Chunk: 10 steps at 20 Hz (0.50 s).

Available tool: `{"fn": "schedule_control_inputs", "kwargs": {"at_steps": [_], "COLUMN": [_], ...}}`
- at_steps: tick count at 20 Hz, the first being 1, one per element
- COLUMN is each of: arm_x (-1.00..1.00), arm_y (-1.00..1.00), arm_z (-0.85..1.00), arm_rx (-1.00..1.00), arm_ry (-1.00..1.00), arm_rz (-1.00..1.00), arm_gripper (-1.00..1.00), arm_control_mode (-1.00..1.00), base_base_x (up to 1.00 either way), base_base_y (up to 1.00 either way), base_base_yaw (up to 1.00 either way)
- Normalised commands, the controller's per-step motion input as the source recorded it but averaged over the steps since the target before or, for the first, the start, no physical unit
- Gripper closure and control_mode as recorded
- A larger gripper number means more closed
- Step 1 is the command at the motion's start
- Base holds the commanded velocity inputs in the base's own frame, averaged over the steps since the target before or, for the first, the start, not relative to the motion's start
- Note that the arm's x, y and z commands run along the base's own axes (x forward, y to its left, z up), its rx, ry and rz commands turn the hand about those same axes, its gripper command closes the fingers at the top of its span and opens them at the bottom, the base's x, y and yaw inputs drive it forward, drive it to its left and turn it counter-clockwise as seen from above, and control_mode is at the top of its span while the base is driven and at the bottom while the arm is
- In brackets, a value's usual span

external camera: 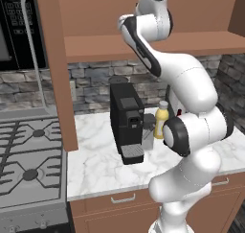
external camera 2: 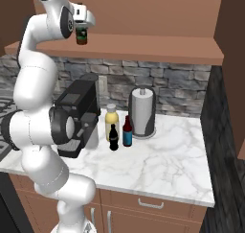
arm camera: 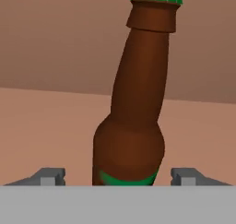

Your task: Sort all alcoholic drinks to one cabinet, and non-alcoholic drinks to the other.

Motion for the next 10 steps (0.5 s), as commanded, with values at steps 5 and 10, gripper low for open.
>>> {"fn": "schedule_control_inputs", "kwargs": {"at_steps": [5,10], "arm_x": [-0.04,-0.42], "arm_y": [-0.21,-0.16], "arm_z": [-0.16,-0.19], "arm_rx": [0.04,0.03], "arm_ry": [-0.01,-0.03], "arm_rz": [0.00,0.00], "arm_gripper": [-1.00,-1.00], "arm_control_mode": [-1.00,-1.00], "base_base_x": [0.00,0.00], "base_base_y": [0.00,0.00], "base_base_yaw": [0.00,0.00]}}
